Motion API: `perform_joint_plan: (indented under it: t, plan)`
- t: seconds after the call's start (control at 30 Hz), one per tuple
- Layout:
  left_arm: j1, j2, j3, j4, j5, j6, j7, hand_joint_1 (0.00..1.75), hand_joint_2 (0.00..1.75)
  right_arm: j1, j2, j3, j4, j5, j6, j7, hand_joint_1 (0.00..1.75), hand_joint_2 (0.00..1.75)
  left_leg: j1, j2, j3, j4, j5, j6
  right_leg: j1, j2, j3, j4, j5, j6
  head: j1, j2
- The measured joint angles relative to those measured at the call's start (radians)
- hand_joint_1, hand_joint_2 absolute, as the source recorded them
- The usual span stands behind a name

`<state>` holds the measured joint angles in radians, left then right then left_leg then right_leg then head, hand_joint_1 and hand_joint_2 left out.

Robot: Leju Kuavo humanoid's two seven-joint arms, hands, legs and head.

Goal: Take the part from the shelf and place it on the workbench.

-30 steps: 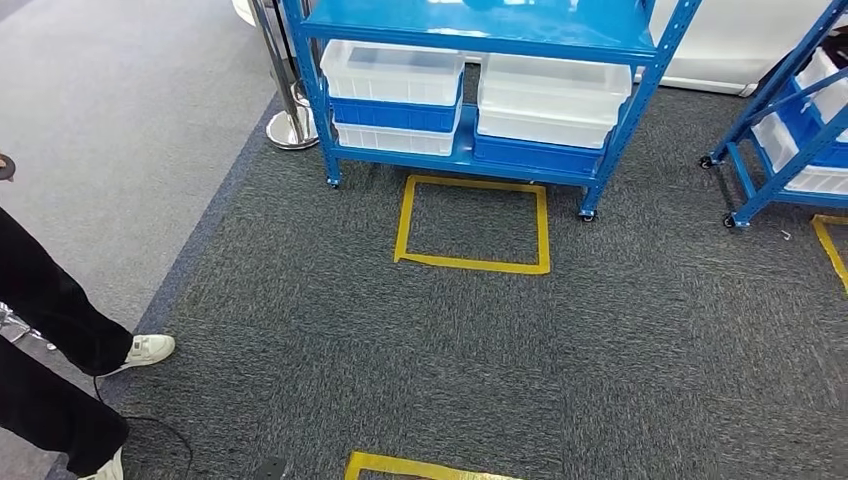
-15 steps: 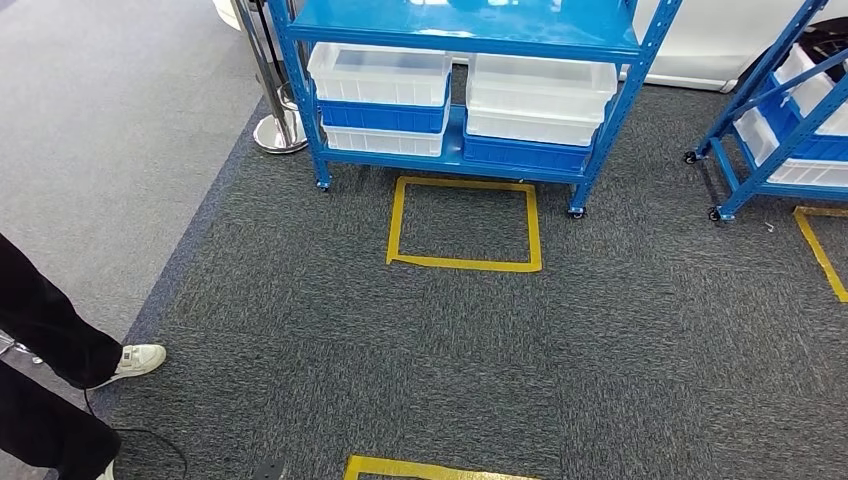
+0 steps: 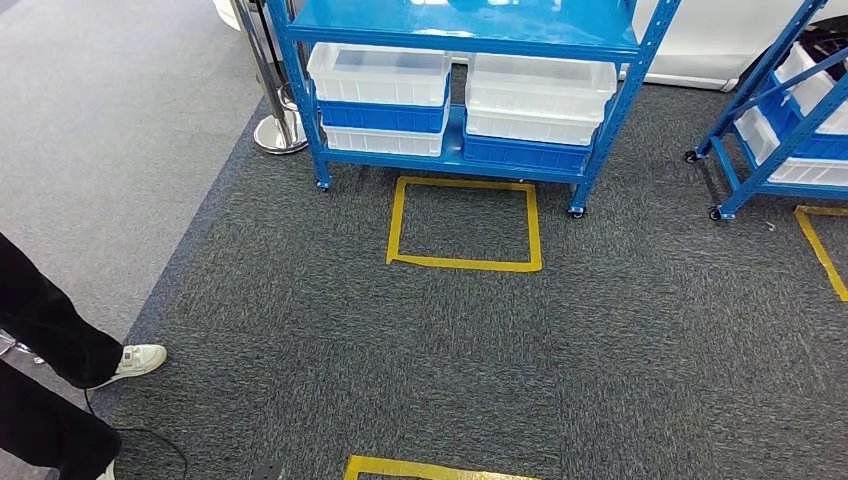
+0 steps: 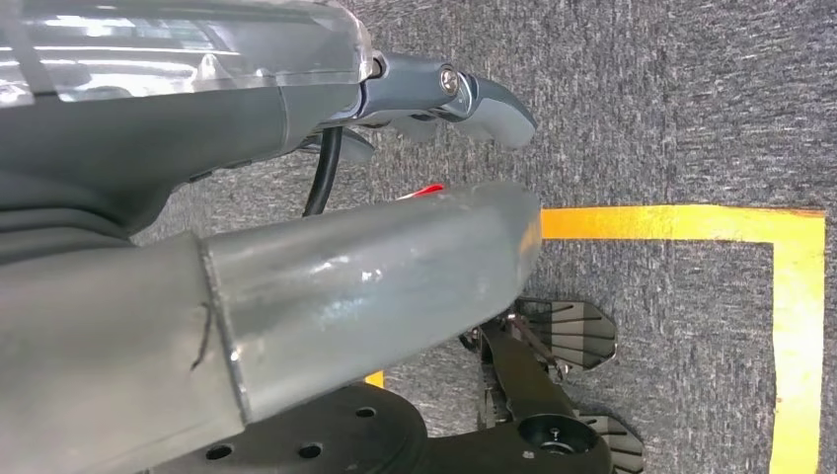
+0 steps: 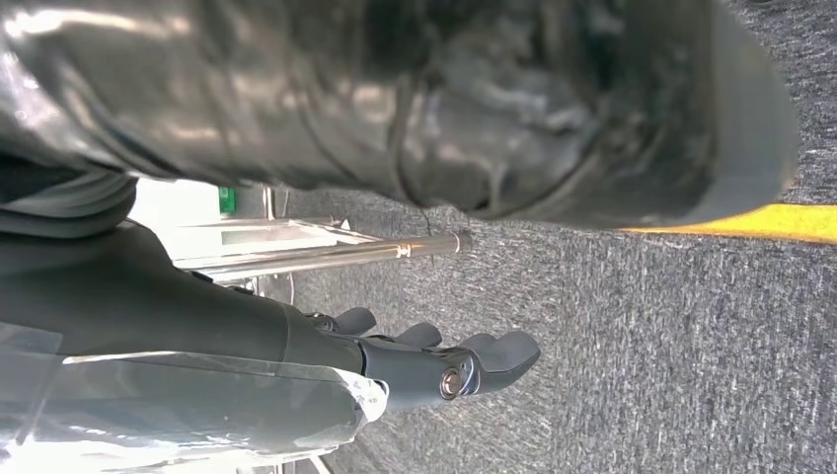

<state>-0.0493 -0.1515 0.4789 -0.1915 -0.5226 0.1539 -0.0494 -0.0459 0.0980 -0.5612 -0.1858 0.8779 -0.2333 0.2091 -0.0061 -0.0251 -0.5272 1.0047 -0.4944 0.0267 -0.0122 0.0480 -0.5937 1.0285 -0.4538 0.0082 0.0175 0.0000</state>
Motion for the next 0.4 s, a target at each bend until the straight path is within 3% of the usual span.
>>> perform_joint_plan:
  t: [0.23,0.4]
  plan:
    - [0.0,0.0,0.004,0.0,0.0,-0.002,0.004,0.0,0.0,0.0,0.0,0.0,0.0,0.001,0.0,0.004,0.0,0.0,-0.003,0.0,-0.003,0.006,-0.001,0.002,-0.005,0.0,0.0,-0.001,0.002,0.003,0.0,0.0]
    - [-0.001,0.0,0.004,0.0,0.0,-0.002,0.004,0.0,0.0,0.0,0.001,0.0,0.0,0.001,0.0,0.004,0.0,0.0,-0.005,0.0,-0.004,0.007,0.0,0.011,-0.007,0.002,0.001,-0.005,0.006,0.014,0.0,0.0]
